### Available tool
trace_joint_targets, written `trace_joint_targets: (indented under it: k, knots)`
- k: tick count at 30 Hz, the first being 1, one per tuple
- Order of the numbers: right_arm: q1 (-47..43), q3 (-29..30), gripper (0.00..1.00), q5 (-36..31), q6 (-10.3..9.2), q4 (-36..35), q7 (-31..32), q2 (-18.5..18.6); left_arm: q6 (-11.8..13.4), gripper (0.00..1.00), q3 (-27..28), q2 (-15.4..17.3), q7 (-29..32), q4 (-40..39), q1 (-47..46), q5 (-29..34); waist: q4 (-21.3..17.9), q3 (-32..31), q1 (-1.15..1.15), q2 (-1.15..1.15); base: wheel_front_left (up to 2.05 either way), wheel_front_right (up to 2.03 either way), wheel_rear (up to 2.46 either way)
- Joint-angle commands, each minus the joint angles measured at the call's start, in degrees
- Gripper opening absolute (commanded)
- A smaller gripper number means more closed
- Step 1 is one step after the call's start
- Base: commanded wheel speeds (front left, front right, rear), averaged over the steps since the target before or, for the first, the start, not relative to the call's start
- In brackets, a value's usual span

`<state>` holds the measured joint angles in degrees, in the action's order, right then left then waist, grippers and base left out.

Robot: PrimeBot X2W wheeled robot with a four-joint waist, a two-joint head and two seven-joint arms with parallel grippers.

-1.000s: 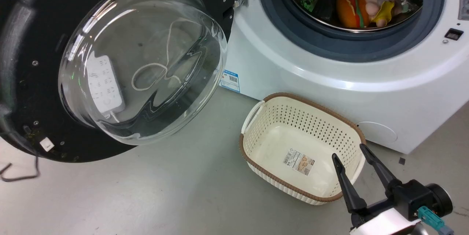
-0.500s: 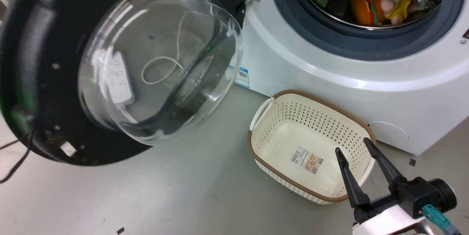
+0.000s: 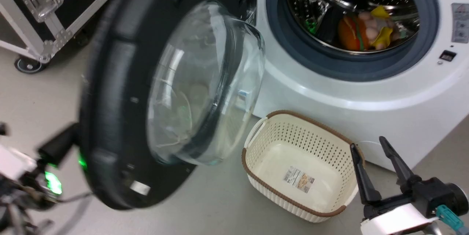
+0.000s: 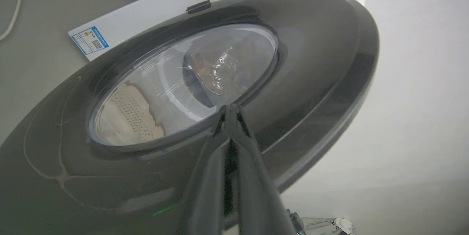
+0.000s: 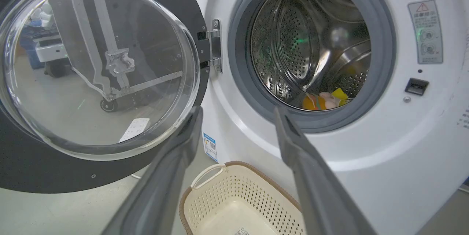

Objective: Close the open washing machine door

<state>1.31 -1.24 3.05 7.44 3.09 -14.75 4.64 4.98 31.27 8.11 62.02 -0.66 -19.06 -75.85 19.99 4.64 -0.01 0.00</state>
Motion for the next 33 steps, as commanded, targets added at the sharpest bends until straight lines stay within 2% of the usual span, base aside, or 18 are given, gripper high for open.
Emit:
trace_joint_targets:
  k: [1, 5, 9, 12, 17, 26, 33]
  knots:
    - [-0.56, 0.69, 1.00, -0.45, 0.05, -0.08, -0.25, -0.41, -0.30, 0.00, -1.25, -1.76, 0.43, -1.38, 1.75, -0.60, -0.45, -0.59, 0.01, 0.00, 0.00, 0.00, 0.00]
    - [-0.86, 2.63, 1.00, -0.54, 0.05, -0.50, -0.25, -0.65, -0.54, 0.00, -5.56, -4.42, 0.91, -4.65, 5.45, -2.30, -1.49, -0.89, 0.01, 0.00, 0.00, 0.00, 0.00]
    - [-0.80, 4.13, 1.00, -1.05, 0.05, -1.06, -0.25, -0.77, -0.49, 0.00, -12.13, -5.15, -0.49, -8.11, 9.67, -4.93, -3.55, -0.37, 0.01, 0.00, 0.00, 0.00, 0.00]
    - [-0.26, 5.25, 1.00, -1.38, 0.05, -1.35, -0.25, -0.74, -0.56, 0.00, -19.20, -5.20, -3.81, -10.38, 12.86, -8.58, -5.70, 0.57, 0.01, 0.00, 0.00, 0.00, 0.00]
    - [1.33, 6.61, 1.00, -1.73, 0.05, -2.06, -0.25, -0.60, -2.10, 0.00, -30.37, -5.22, -9.63, -12.22, 15.61, -10.16, -10.50, 3.14, 0.01, 0.00, 0.00, 0.00, 0.00]
    - [4.17, 8.63, 1.00, 0.15, 0.05, -2.29, -0.25, -0.88, -4.05, 0.00, -44.32, -5.23, -24.89, -3.86, 6.53, -12.26, -22.13, 8.41, 0.01, 0.00, 0.00, 0.00, 0.00]
    - [5.18, 9.40, 1.00, 0.90, 0.05, -2.05, -0.25, -0.93, -5.17, 0.00, -48.75, -5.23, -38.96, 5.58, -4.25, -18.60, -31.20, 11.31, 0.01, 0.00, 0.00, 0.00, 0.00]
